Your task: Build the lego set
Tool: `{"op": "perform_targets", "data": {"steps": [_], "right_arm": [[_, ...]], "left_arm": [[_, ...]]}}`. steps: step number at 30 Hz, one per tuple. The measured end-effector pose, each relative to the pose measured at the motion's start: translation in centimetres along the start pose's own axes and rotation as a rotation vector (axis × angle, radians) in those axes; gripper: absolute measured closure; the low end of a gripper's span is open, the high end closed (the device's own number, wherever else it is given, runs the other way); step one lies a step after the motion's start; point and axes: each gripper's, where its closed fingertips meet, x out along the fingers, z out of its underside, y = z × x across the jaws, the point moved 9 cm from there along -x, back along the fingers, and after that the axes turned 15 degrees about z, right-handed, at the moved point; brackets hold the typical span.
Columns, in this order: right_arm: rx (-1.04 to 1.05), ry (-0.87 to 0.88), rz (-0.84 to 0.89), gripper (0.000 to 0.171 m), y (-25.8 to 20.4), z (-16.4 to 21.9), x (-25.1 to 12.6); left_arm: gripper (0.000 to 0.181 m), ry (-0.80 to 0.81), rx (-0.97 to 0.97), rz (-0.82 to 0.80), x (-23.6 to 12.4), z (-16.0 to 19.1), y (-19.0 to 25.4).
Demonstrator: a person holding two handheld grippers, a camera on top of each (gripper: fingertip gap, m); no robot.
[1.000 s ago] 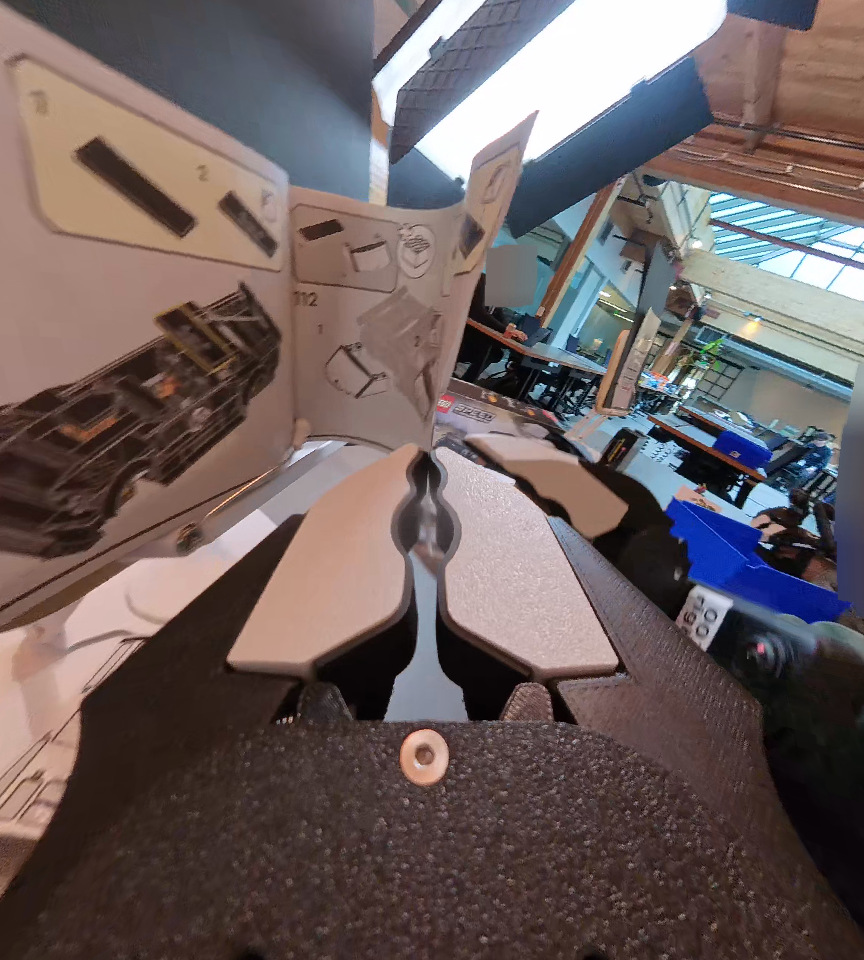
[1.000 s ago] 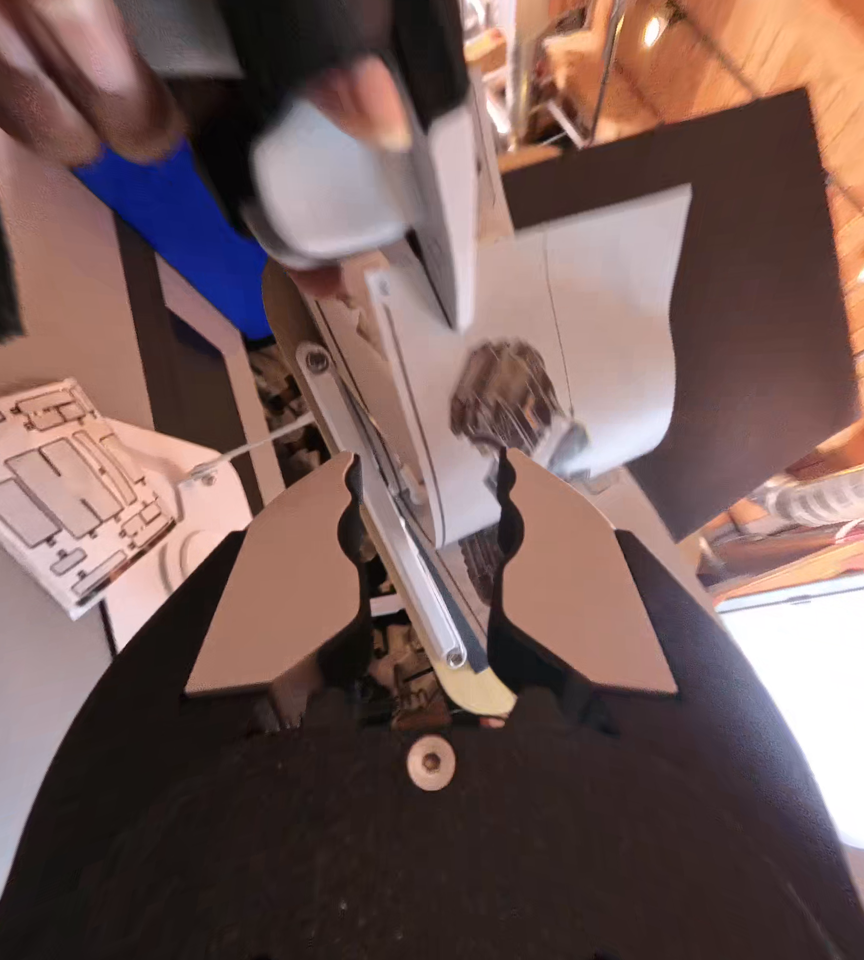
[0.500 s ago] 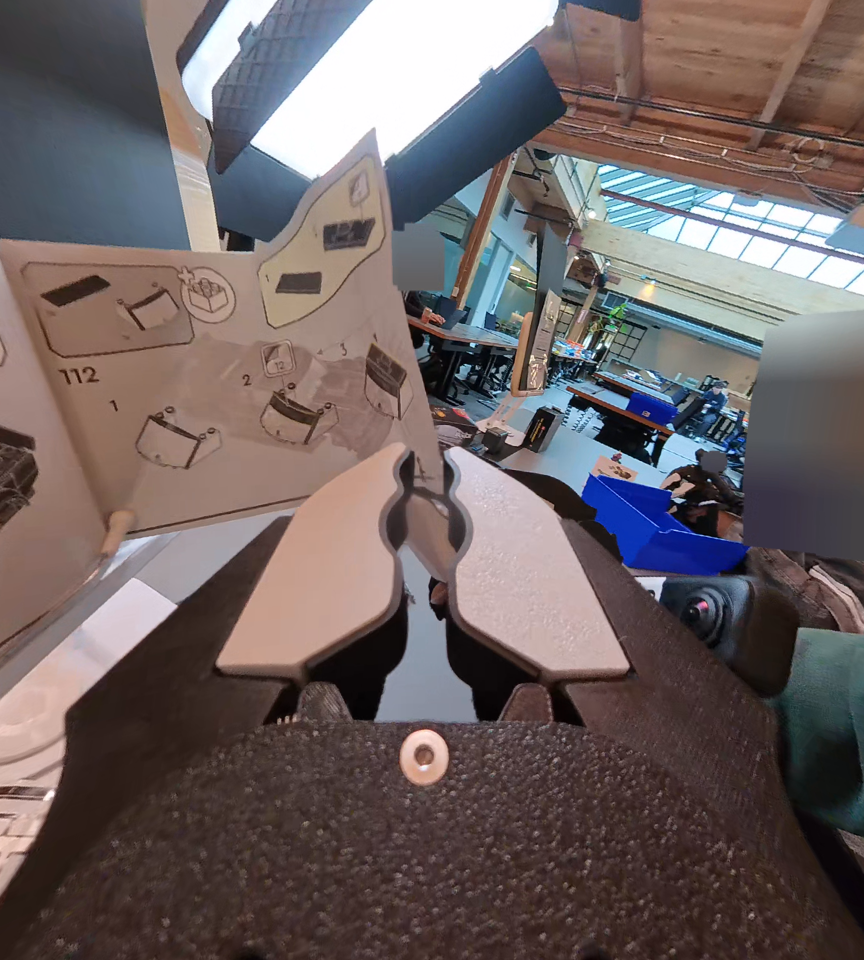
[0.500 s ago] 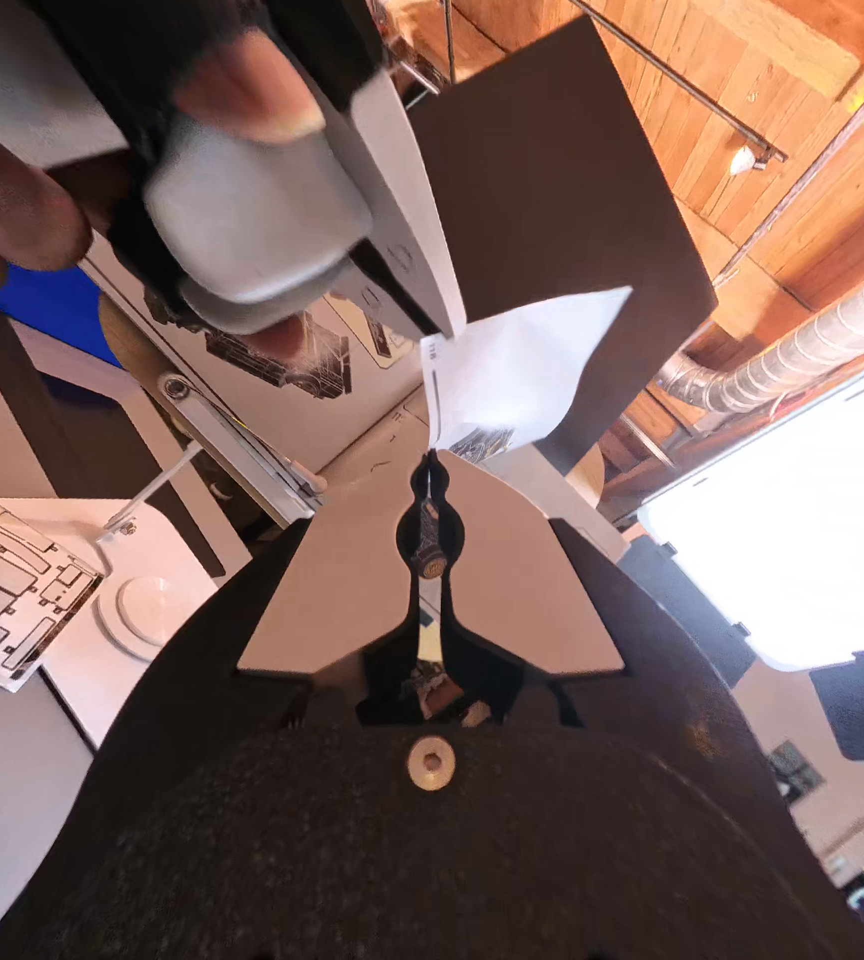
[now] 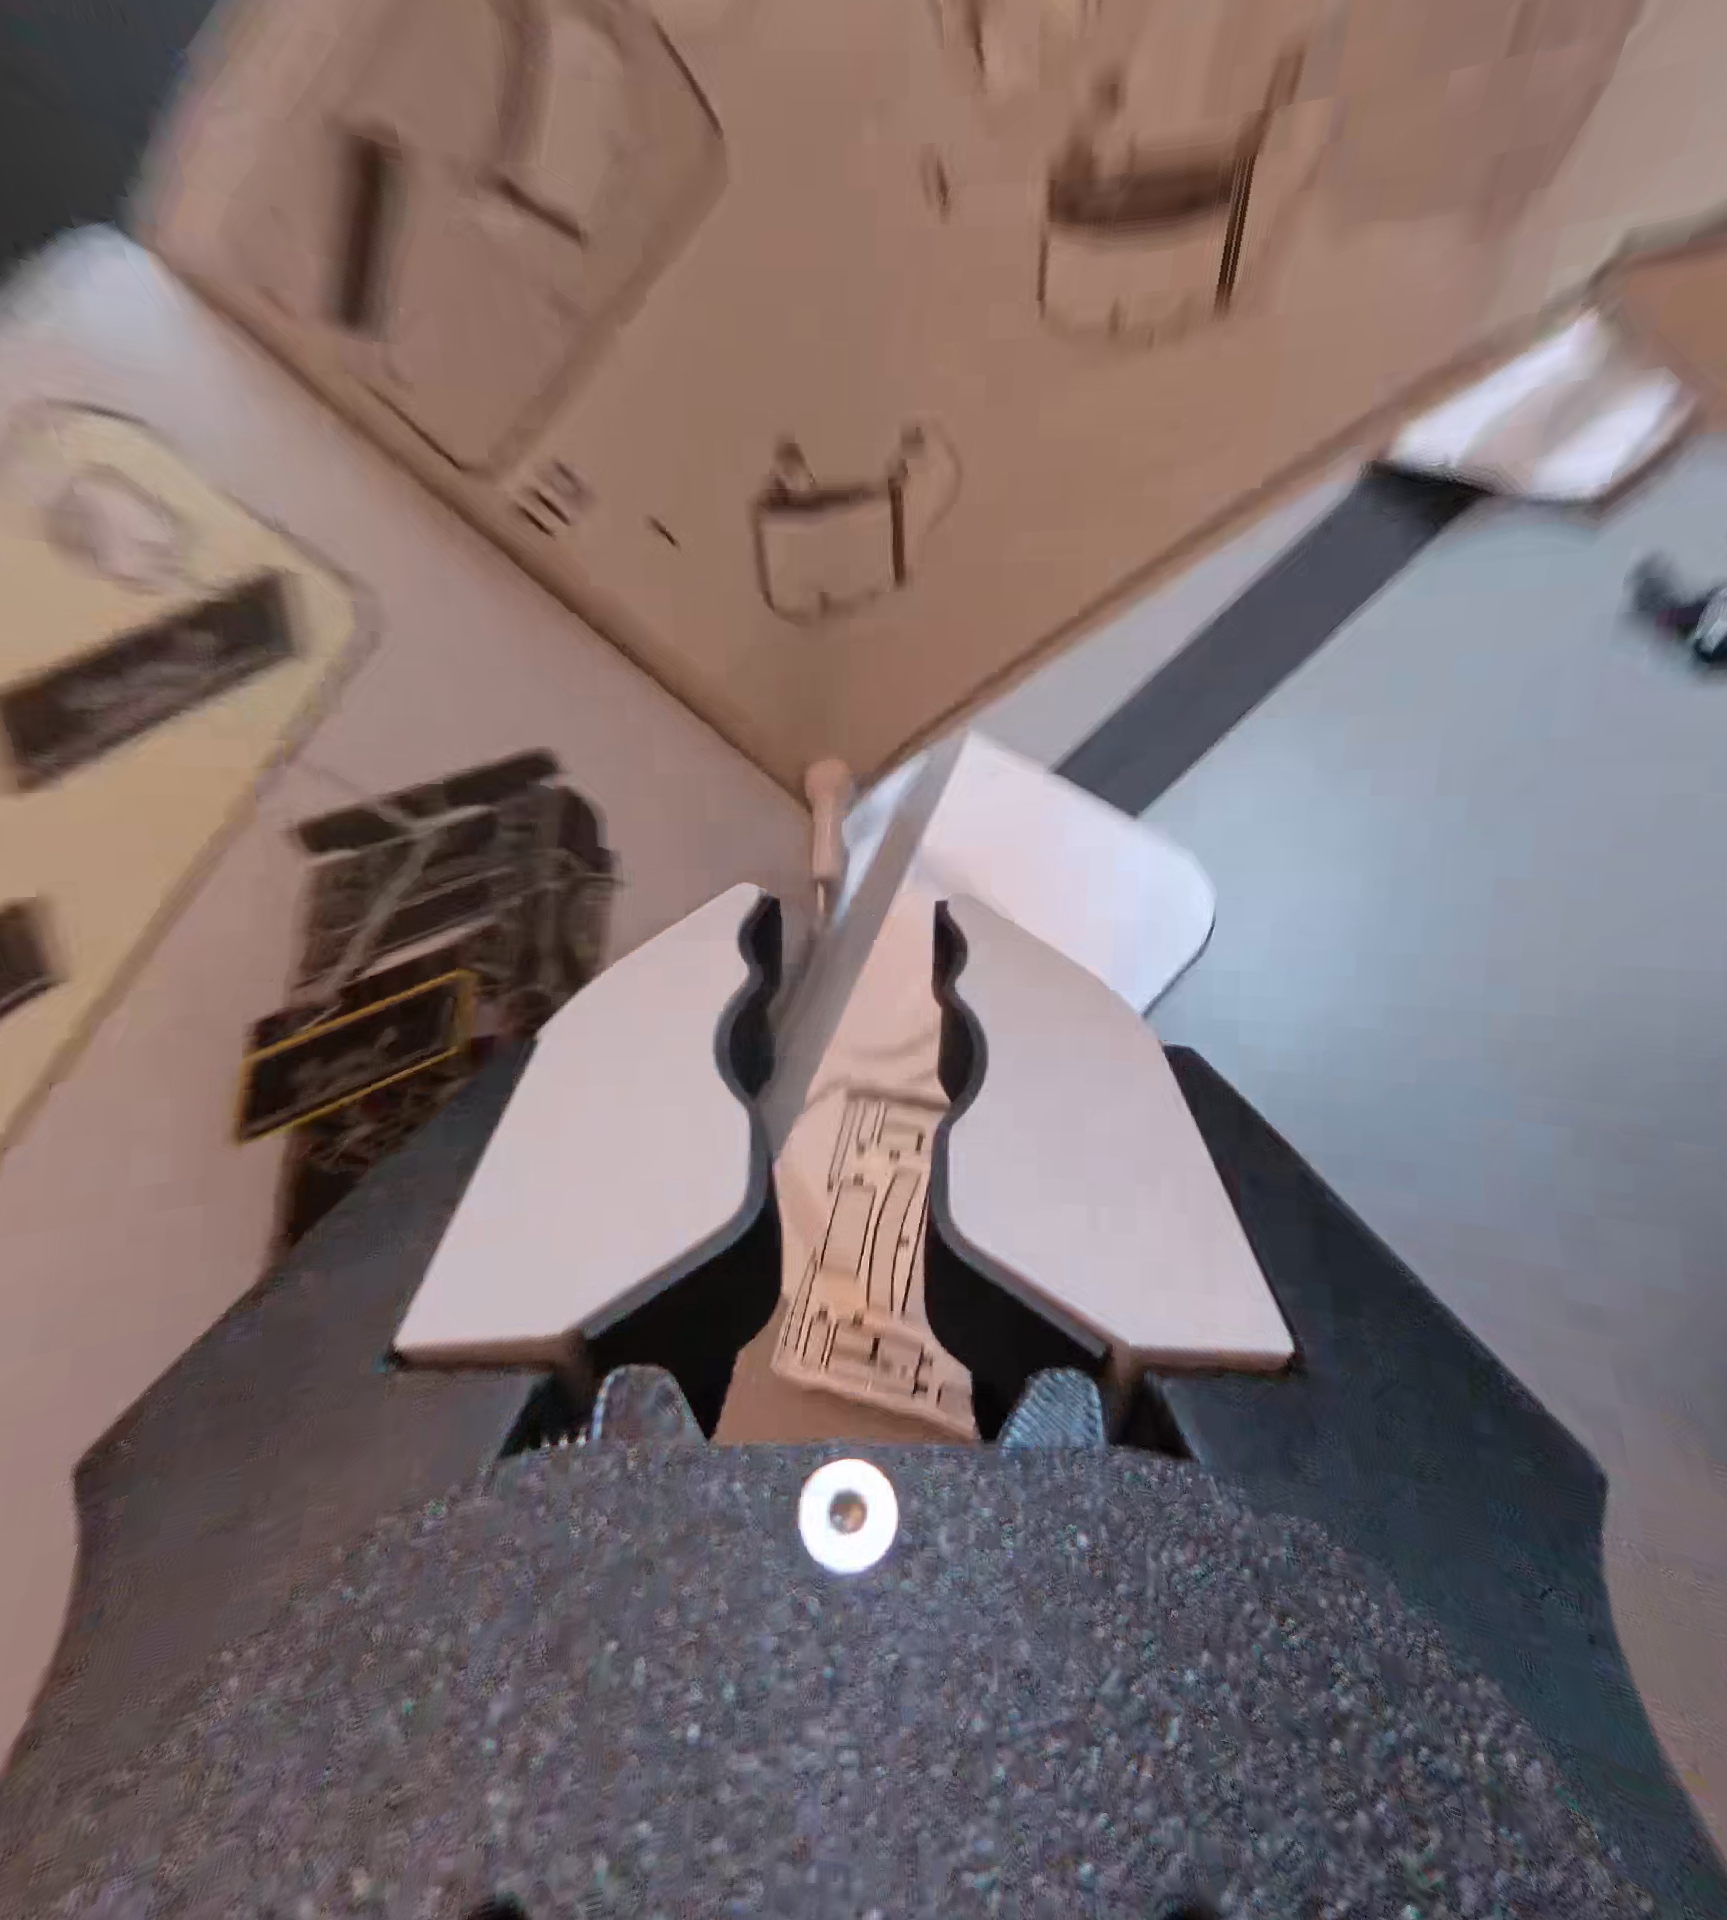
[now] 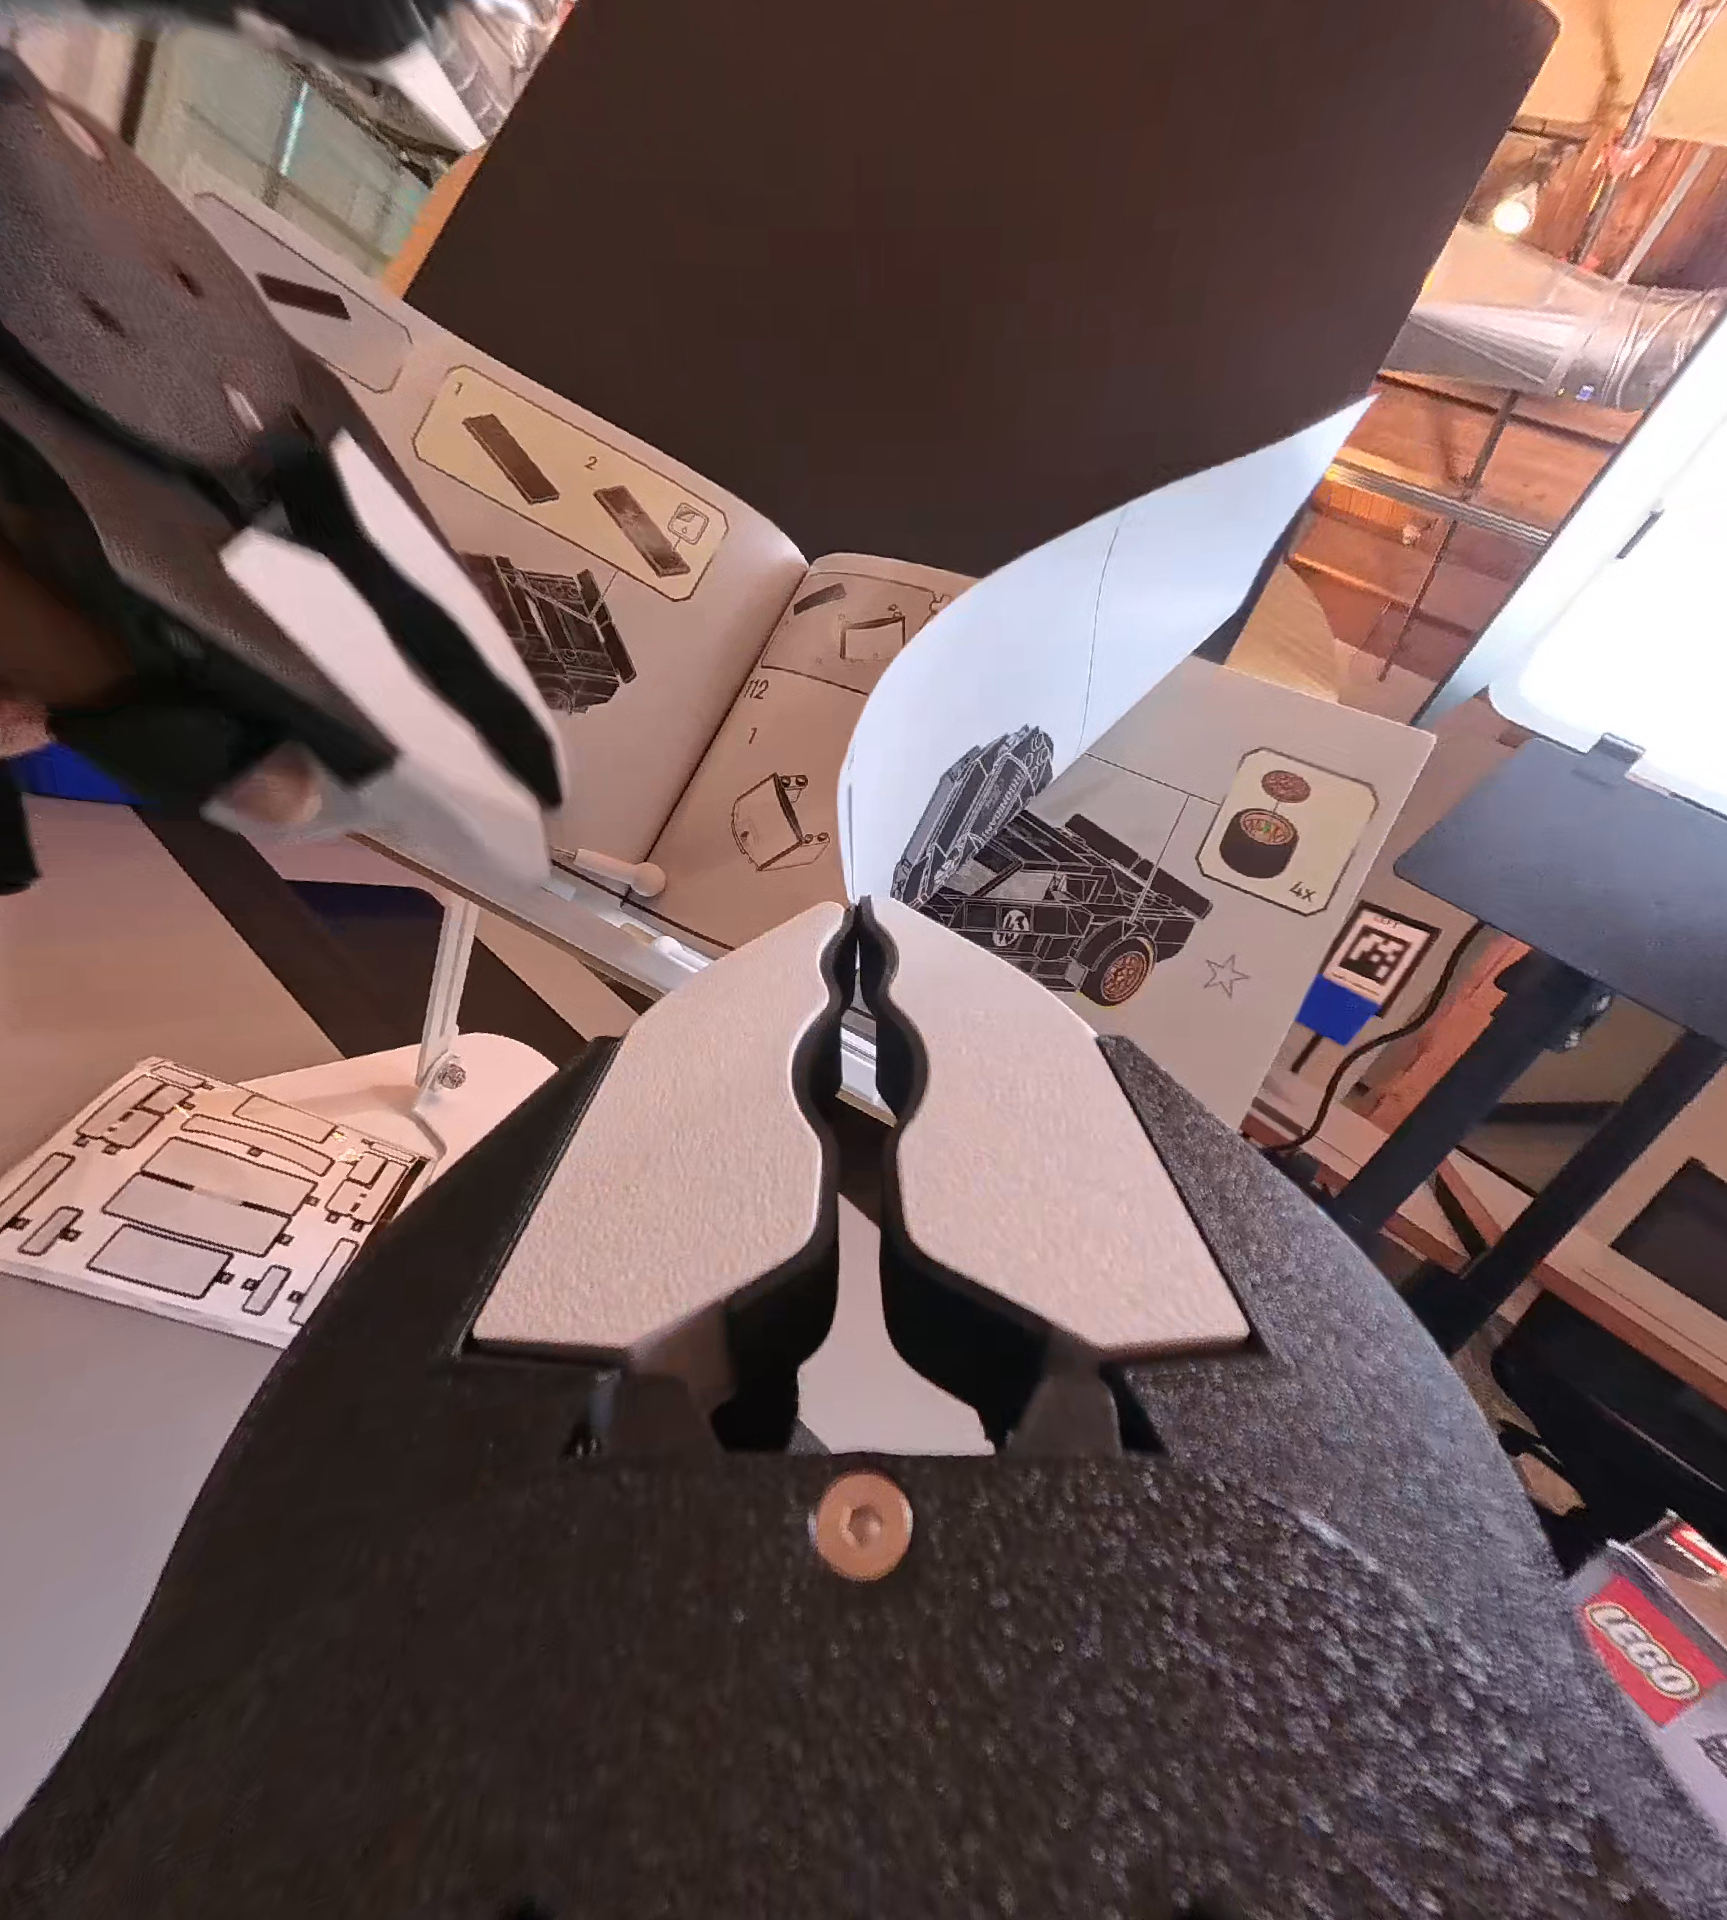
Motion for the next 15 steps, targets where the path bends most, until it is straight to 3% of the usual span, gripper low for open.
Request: {"op": "perform_targets", "data": {"steps": [3, 8, 11, 15], "right_arm": [[0.021, -0.011, 0.0, 0.171, 0.5, 0.2, 0.1], [0.106, -0.058, 0.011, 0.171, 1.7, 1.4, 0.3], [0.144, -0.066, -0.005, 0.171, 2.2, 1.6, 0.4], [0.084, -0.001, -0.132, 0.171, 0.6, 0.0, 0.5]], "left_arm": [[0.171, -0.116, 0.081, -0.088, 1.5, 0.2, -0.3], [0.179, -0.13, 0.147, -0.141, 1.6, 0.1, -0.3], [0.179, -0.069, 0.199, -0.175, 1.5, 0.6, 0.0], [0.18, 0.109, 0.114, -0.181, 0.8, 1.1, -0.4]]}}
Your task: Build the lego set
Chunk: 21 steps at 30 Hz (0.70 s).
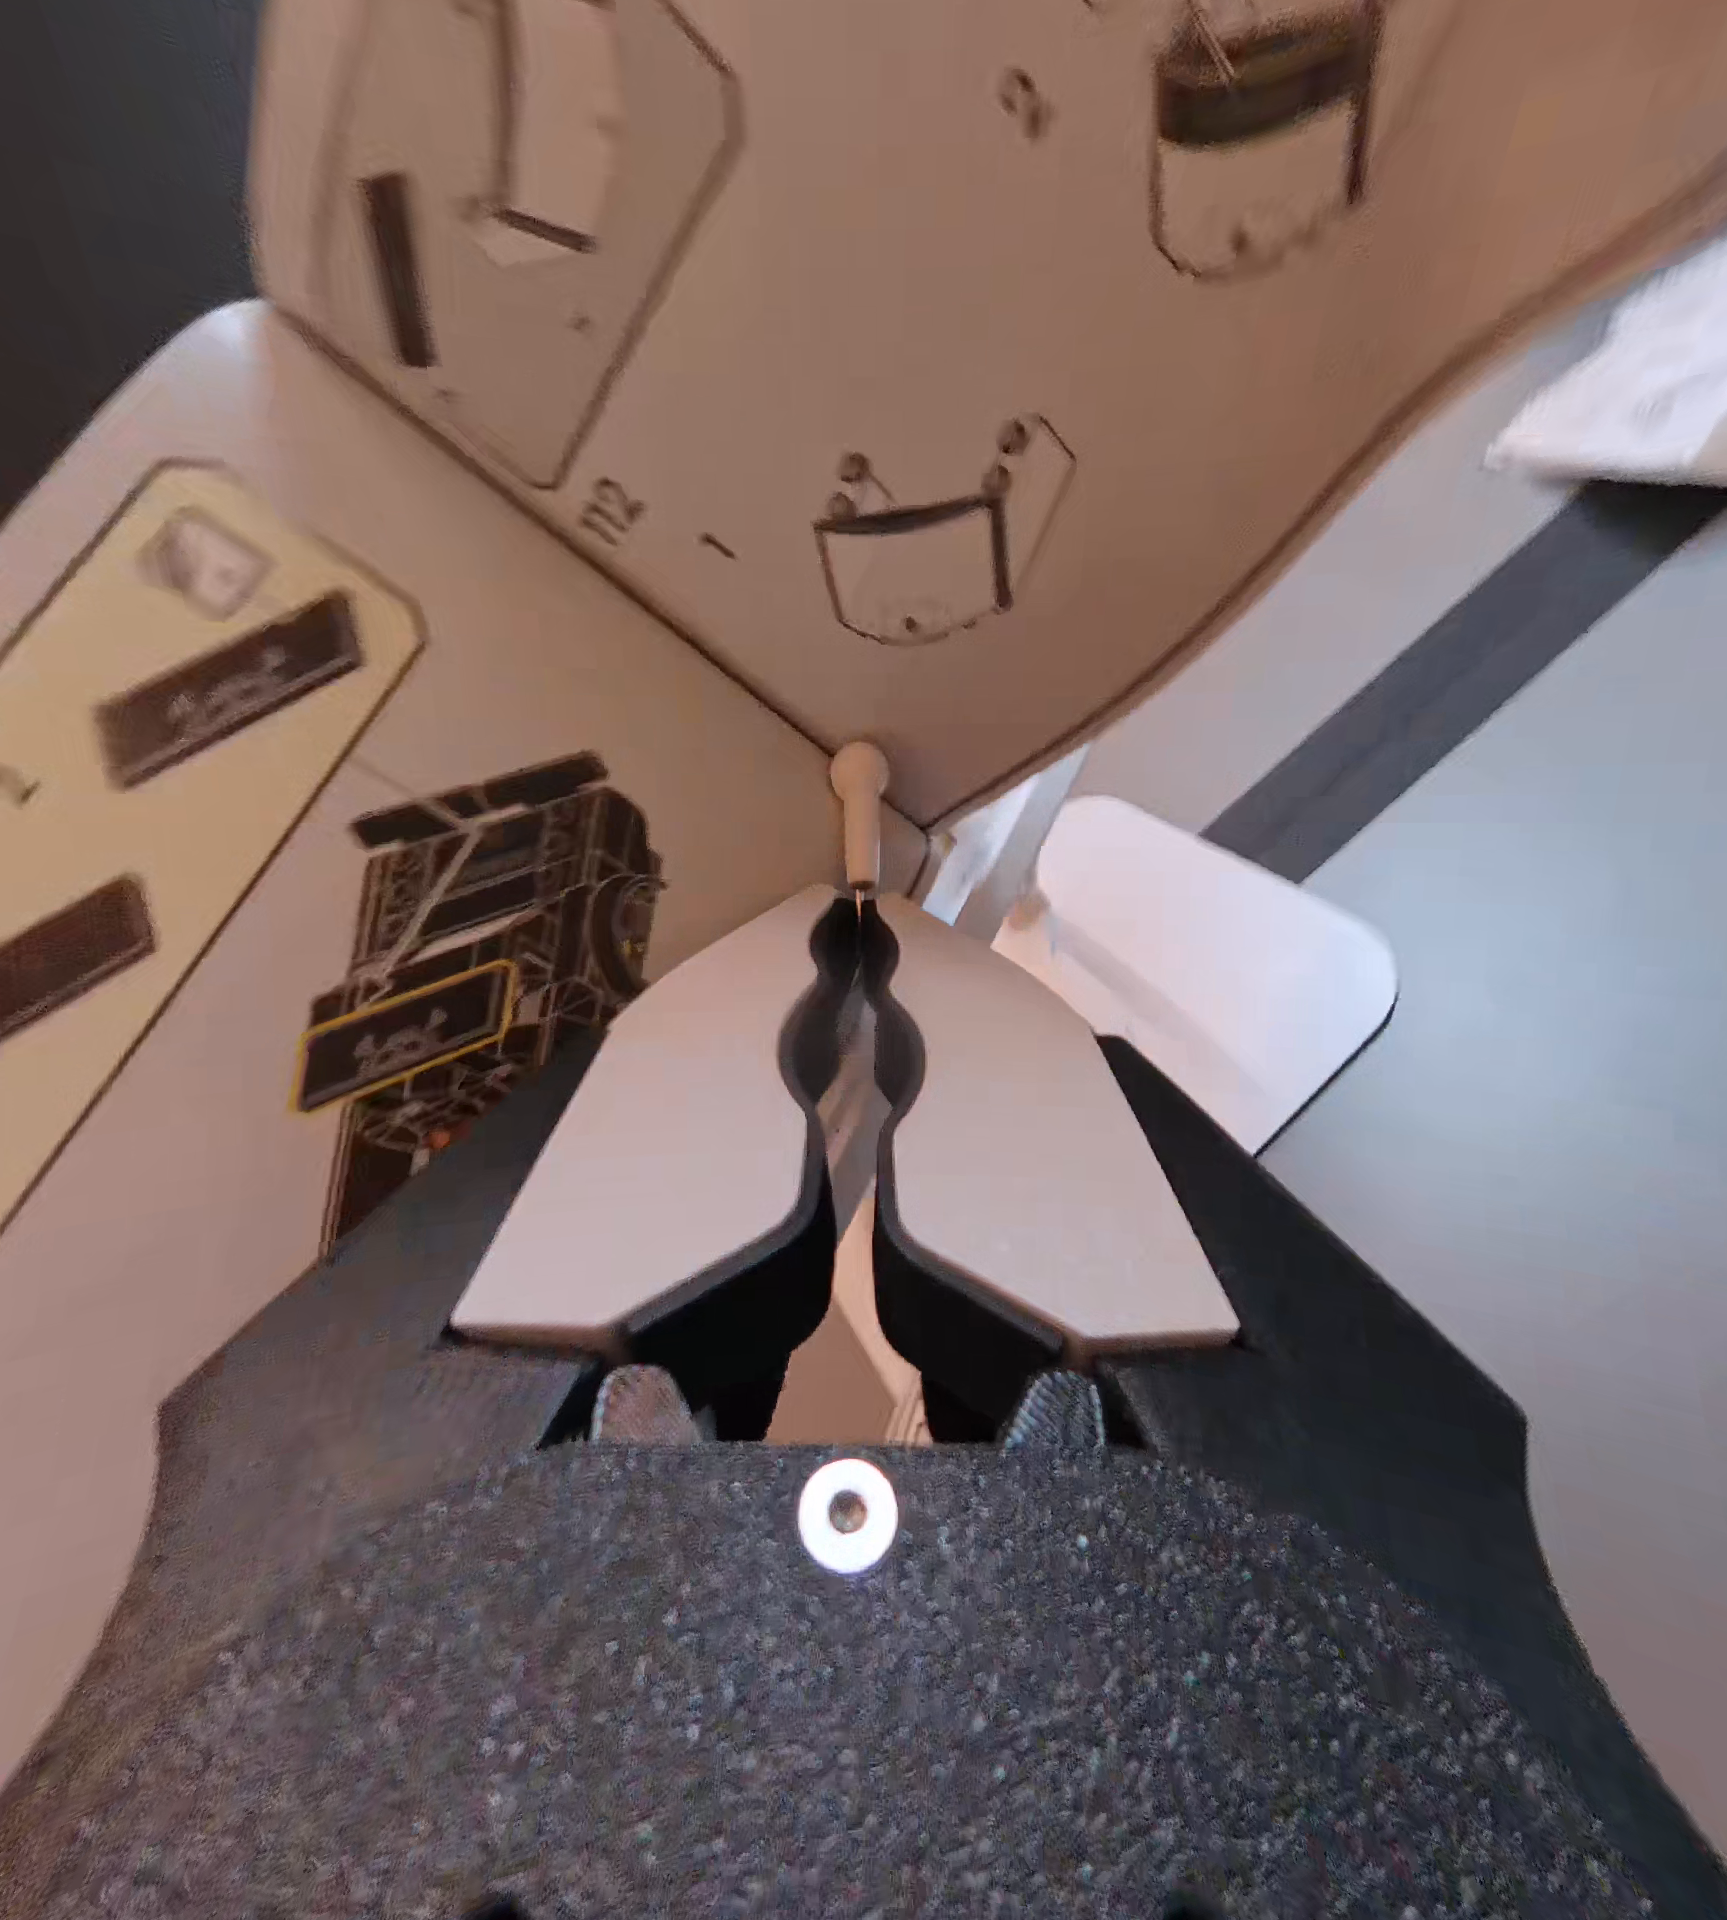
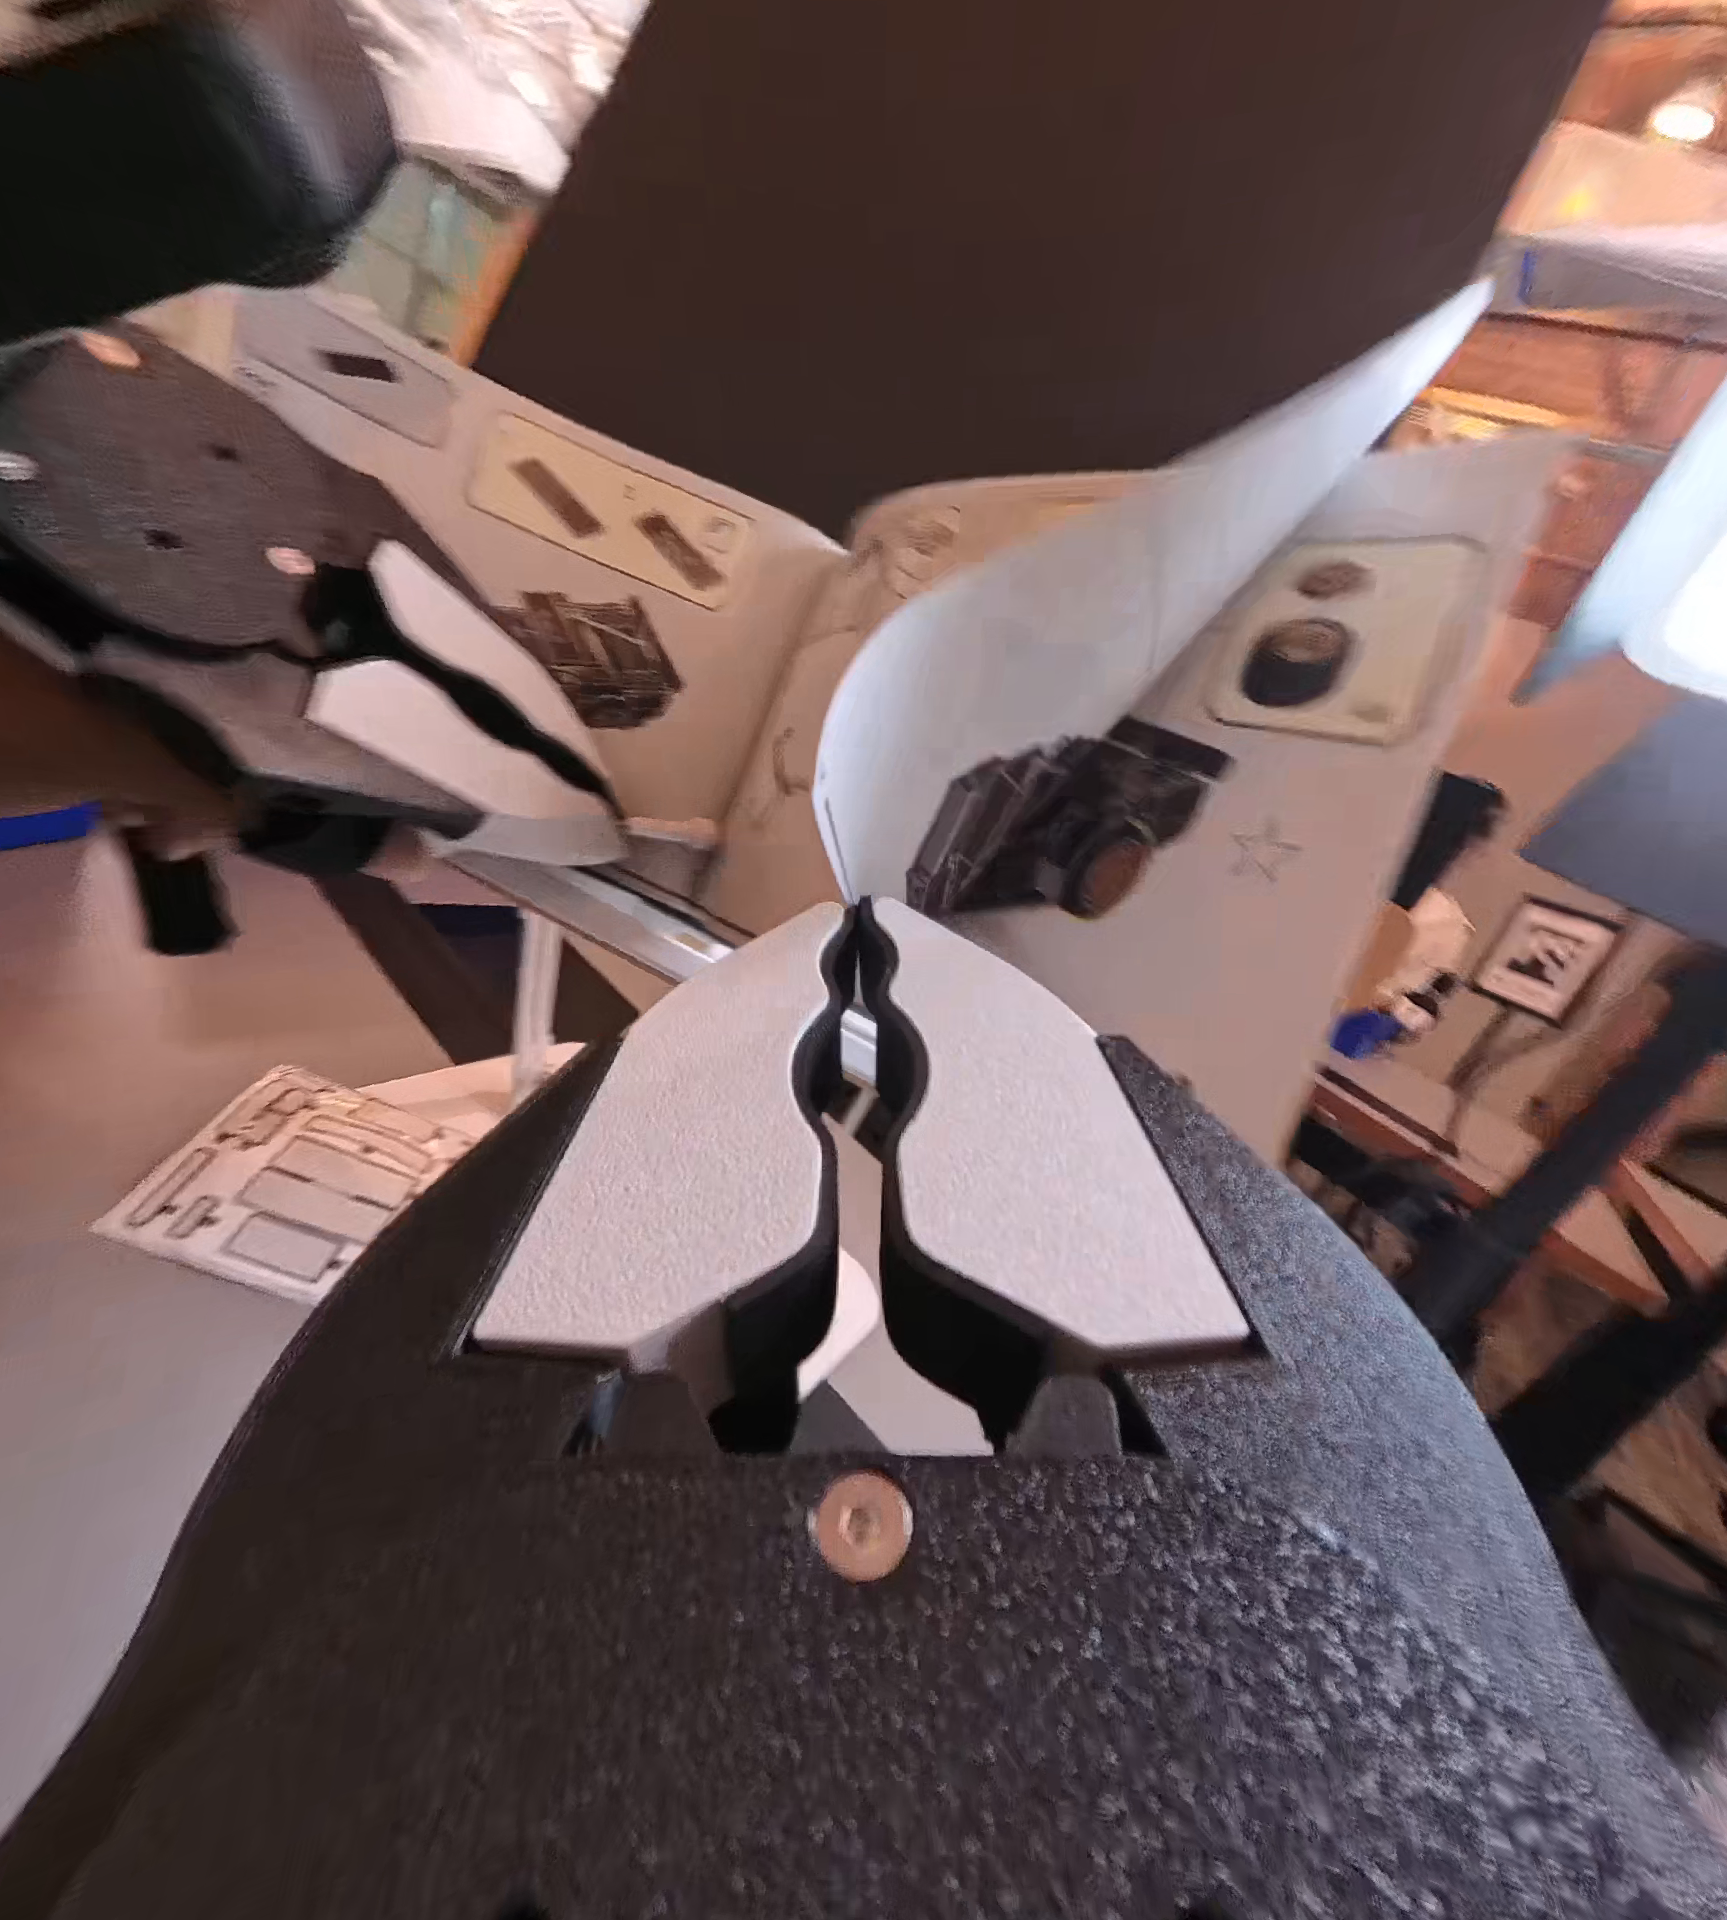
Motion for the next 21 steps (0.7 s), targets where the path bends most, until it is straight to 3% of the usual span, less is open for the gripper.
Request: {"op": "perform_targets", "data": {"steps": [4, 13, 18, 21], "right_arm": [[-0.17, 0.025, -0.19, 0.171, -3.1, -1.6, 1.3], [-0.382, -0.05, -0.58, 0.171, -9.5, -3.6, 6.0], [-0.347, -0.044, -0.801, 0.164, -10.9, -3.7, 7.7], [-0.184, -0.114, -0.99, 0.16, -10.7, -4.3, 7.8]], "left_arm": [[0.18, 0.199, -0.146, -0.041, -1.4, 0.5, -1.0], [0.177, 0.368, -0.342, -0.082, -4.2, 2.4, -3.0], [0.175, 0.409, -0.411, -0.074, -5.8, 4.2, -3.6], [0.174, 0.423, -0.439, -0.065, -6.3, 5.1, -3.7]]}}
